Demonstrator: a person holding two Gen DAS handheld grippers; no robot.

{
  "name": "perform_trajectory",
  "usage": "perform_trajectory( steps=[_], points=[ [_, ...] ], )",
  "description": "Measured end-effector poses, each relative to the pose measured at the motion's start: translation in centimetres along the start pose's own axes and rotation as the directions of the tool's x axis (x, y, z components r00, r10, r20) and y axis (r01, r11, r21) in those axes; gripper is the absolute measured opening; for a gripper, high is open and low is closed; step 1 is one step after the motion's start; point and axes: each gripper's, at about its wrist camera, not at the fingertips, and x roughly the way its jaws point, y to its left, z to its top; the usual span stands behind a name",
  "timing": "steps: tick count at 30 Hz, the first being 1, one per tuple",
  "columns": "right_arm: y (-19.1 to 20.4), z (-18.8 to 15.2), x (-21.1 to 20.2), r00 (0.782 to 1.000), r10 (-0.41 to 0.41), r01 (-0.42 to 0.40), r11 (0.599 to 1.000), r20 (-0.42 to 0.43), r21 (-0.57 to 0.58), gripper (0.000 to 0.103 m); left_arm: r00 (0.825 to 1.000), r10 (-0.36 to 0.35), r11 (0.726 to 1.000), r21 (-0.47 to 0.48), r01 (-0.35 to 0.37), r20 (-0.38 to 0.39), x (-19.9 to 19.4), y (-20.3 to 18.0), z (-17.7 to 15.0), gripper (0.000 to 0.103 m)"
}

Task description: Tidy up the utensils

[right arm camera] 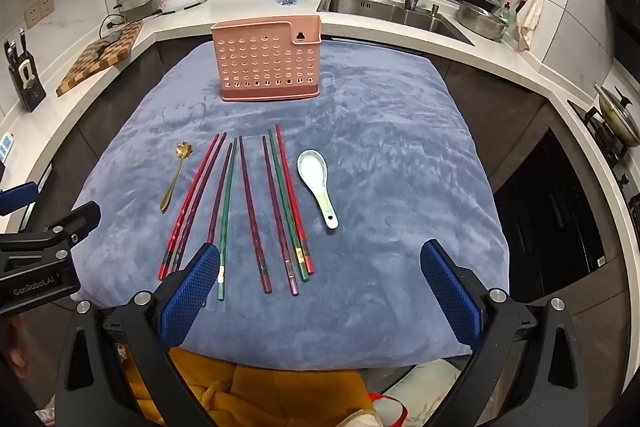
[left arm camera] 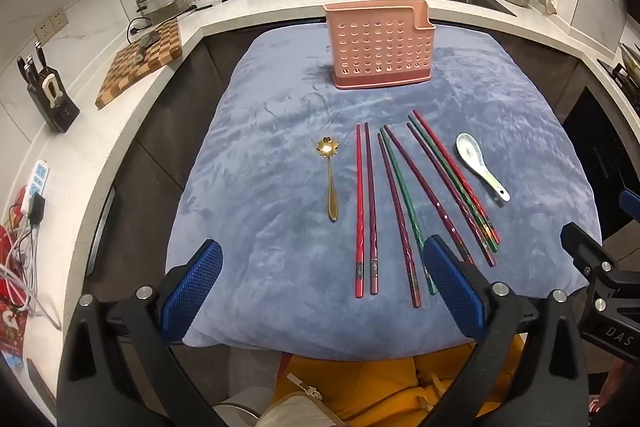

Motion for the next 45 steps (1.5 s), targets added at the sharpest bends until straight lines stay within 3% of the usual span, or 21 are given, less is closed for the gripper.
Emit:
perform_trajectory(
  steps=[45],
  points=[
    [0.2, 0.0, -0.7, 1.000, 0.004, -0.004, 1.000, 0.020, -0.010, 0.096, 1.000, -0.001, 1.000, 0.001, 0.001, 0.009, -0.3, -0.8, 0.2, 0.096]
  ],
)
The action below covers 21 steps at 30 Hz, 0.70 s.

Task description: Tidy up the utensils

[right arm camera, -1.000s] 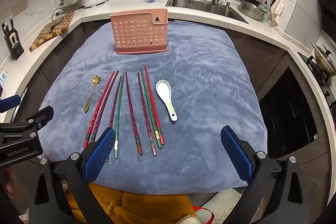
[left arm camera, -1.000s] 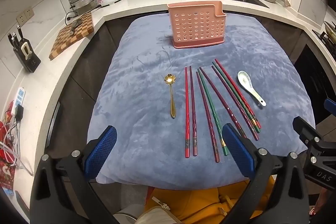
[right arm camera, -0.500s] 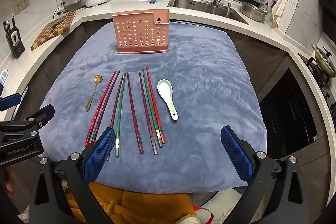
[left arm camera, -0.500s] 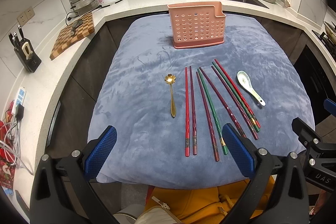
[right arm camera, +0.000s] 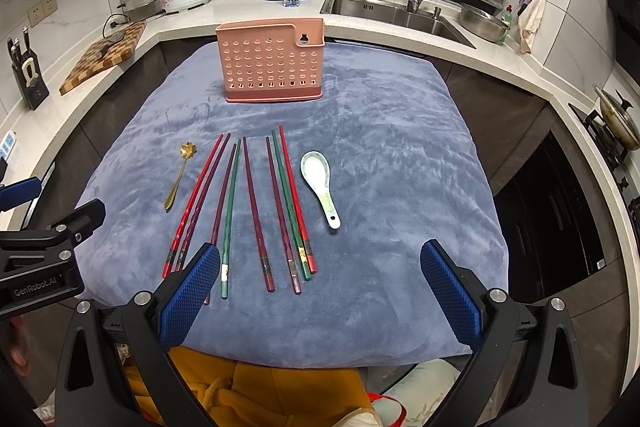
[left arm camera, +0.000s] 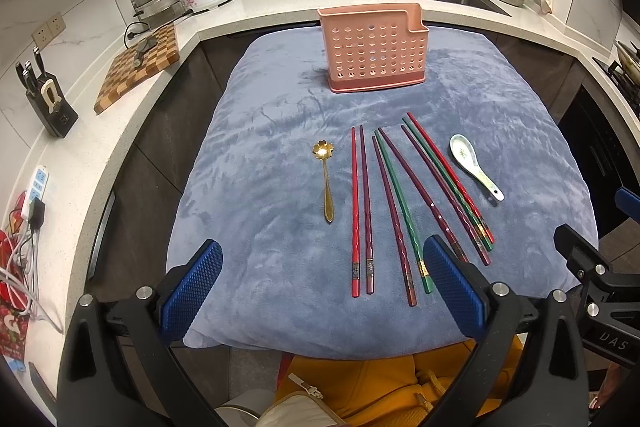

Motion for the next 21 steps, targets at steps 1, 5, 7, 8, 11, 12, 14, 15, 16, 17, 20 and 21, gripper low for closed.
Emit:
perform_trajectory(
  steps=[1, 5, 7, 8, 11, 12, 14, 15, 16, 17, 20, 21],
  points=[
    [0.00, 0.01, 0.01, 1.000, 0.000, 0.000, 1.000, 0.000, 0.000, 0.096, 1.000, 0.000, 1.000, 0.000, 0.000, 0.001, -0.02, 0.00, -0.01, 0.096],
    [0.05, -0.01, -0.02, 1.000, 0.000, 0.000, 1.000, 0.000, 0.001, 0.096, 1.000, 0.000, 1.000, -0.001, 0.000, 0.000, 0.04, 0.08, -0.03, 0.096],
    [0.04, 0.00, 0.02, 1.000, -0.001, 0.001, 1.000, 0.000, 0.001, 0.096, 1.000, 0.001, 1.000, -0.002, -0.001, 0.001, -0.01, 0.01, -0.01, 0.096],
    [0.03, 0.00, 0.02, 1.000, -0.001, 0.001, 1.000, 0.000, 0.001, 0.096, 1.000, 0.001, 1.000, -0.001, -0.001, 0.001, -0.03, -0.03, -0.01, 0.096],
    [0.07, -0.03, -0.05, 1.000, 0.000, 0.000, 1.000, 0.001, 0.001, 0.096, 1.000, 0.001, 1.000, -0.001, -0.001, 0.001, -0.01, -0.01, -0.01, 0.096],
    [0.06, 0.03, -0.08, 1.000, -0.001, 0.001, 1.000, 0.001, 0.001, 0.096, 1.000, 0.001, 1.000, -0.001, -0.001, 0.002, -0.03, 0.00, -0.01, 0.096],
    [0.03, 0.05, -0.12, 1.000, 0.000, 0.000, 1.000, 0.000, 0.001, 0.096, 1.000, 0.000, 1.000, -0.001, 0.000, 0.001, 0.03, 0.11, -0.03, 0.096],
    [0.03, 0.04, -0.12, 1.000, 0.000, 0.000, 1.000, 0.001, 0.001, 0.096, 1.000, -0.001, 1.000, -0.001, 0.001, 0.001, 0.02, 0.10, -0.03, 0.096],
    [0.04, 0.05, -0.12, 1.000, 0.000, 0.000, 1.000, 0.002, 0.000, 0.096, 1.000, 0.000, 1.000, -0.001, 0.000, 0.001, 0.03, 0.10, -0.03, 0.096],
    [0.07, 0.06, -0.15, 1.000, 0.000, 0.000, 1.000, 0.002, 0.000, 0.096, 1.000, 0.000, 1.000, -0.001, 0.000, 0.001, 0.03, 0.11, -0.03, 0.096],
    [0.08, 0.09, -0.19, 1.000, 0.001, -0.001, 1.000, 0.002, -0.001, 0.096, 1.000, 0.000, 1.000, -0.001, 0.000, 0.002, 0.01, 0.09, -0.03, 0.096],
    [0.05, 0.09, -0.14, 1.000, 0.001, -0.001, 1.000, 0.002, -0.001, 0.096, 1.000, 0.000, 1.000, -0.001, 0.000, 0.002, -0.02, 0.03, -0.01, 0.096]
  ],
)
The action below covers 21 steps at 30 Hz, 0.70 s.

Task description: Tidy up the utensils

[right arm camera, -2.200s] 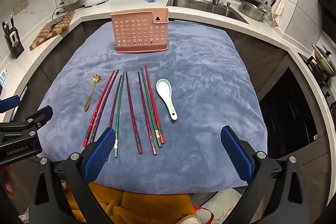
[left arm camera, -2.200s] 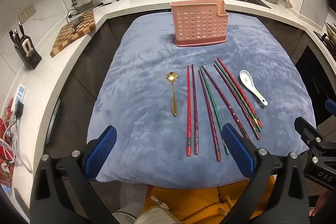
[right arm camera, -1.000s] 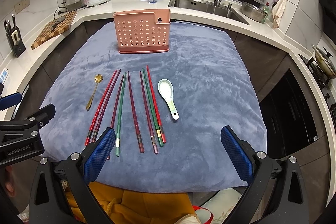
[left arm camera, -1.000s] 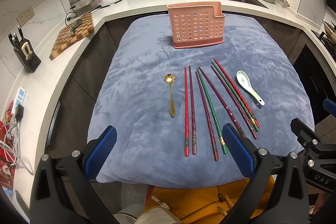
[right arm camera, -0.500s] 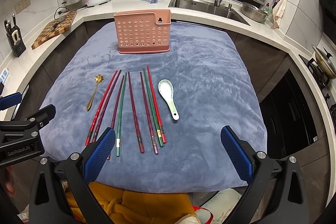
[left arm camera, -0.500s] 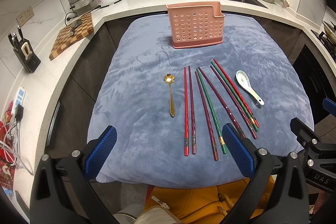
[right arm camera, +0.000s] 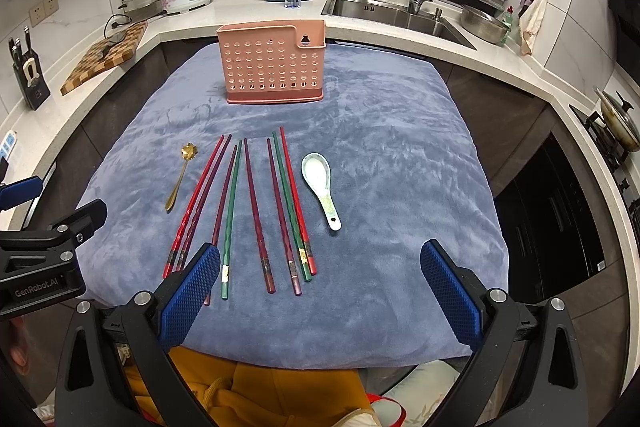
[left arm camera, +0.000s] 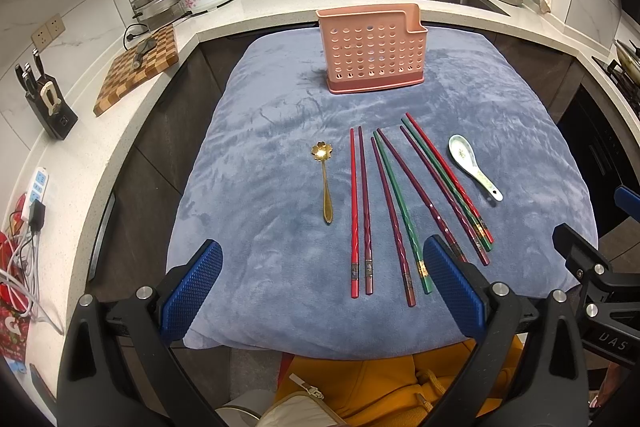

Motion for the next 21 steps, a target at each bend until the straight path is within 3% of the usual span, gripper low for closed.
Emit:
perform_trajectory(
  steps=[21],
  points=[
    [-0.01, 0.07, 0.15, 1.000, 0.003, -0.003, 1.000, -0.007, 0.003, 0.096, 1.000, 0.000, 1.000, 0.000, 0.000, -0.003, -0.09, -0.19, 0.10, 0.096]
  ],
)
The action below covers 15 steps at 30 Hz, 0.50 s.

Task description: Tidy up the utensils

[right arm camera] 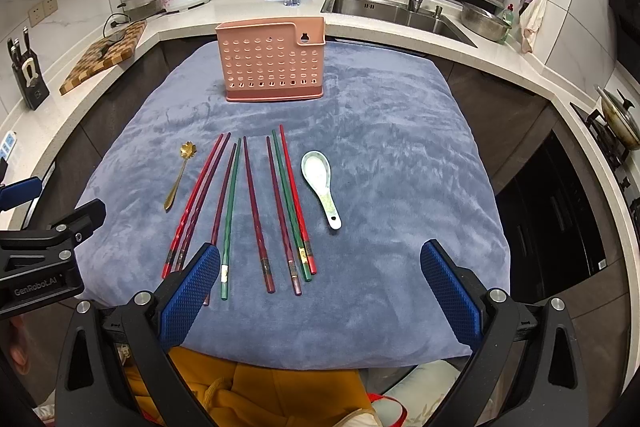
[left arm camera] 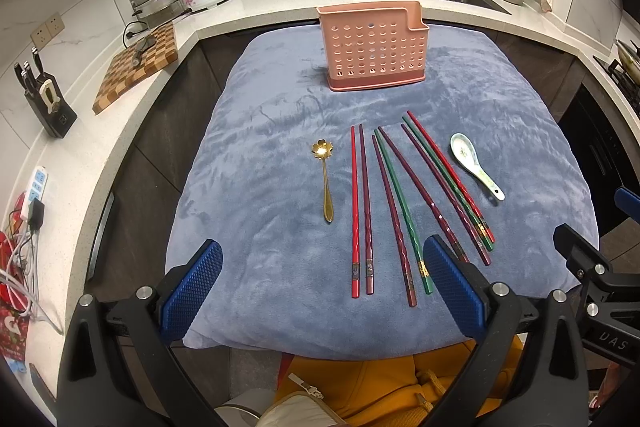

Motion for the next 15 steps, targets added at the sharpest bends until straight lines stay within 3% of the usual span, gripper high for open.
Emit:
perform_trajectory(
  steps=[15],
  points=[
    [-0.01, -0.02, 0.10, 1.000, -0.001, 0.001, 1.000, -0.001, 0.000, 0.096, 1.000, 0.001, 1.000, 0.002, -0.001, -0.001, -0.01, -0.11, 0.03, 0.096]
  ],
)
